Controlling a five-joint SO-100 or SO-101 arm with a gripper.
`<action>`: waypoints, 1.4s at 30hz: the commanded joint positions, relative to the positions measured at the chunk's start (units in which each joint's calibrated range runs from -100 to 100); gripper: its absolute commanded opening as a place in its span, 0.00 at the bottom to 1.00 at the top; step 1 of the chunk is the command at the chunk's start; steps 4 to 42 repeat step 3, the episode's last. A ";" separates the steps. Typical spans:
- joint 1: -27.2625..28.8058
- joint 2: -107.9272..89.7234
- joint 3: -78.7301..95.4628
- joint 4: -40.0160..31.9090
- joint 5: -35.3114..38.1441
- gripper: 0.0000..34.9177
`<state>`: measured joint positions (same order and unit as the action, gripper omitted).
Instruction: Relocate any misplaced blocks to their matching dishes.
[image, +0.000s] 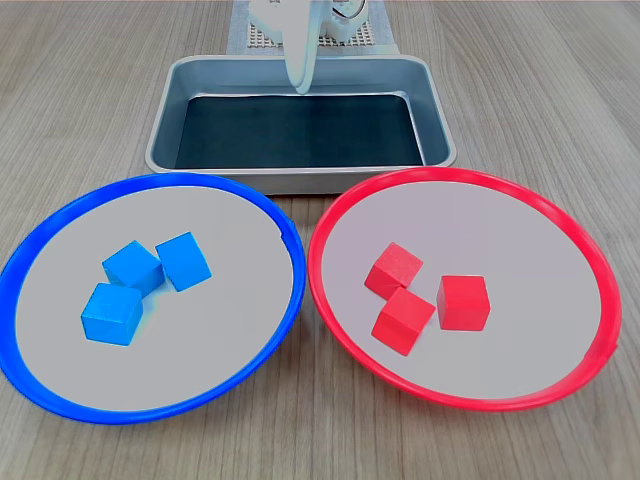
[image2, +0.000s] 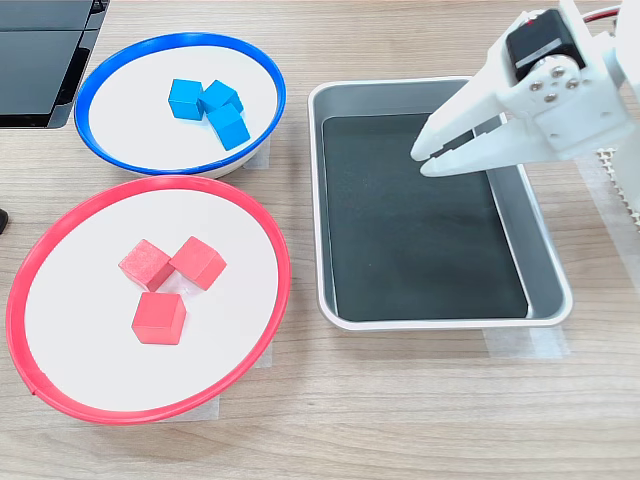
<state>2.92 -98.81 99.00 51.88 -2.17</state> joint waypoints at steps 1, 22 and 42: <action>-0.24 -0.17 -0.28 0.00 0.20 0.01; -0.24 -0.17 -0.28 0.00 0.20 0.01; -0.24 -0.17 -0.28 0.00 0.20 0.01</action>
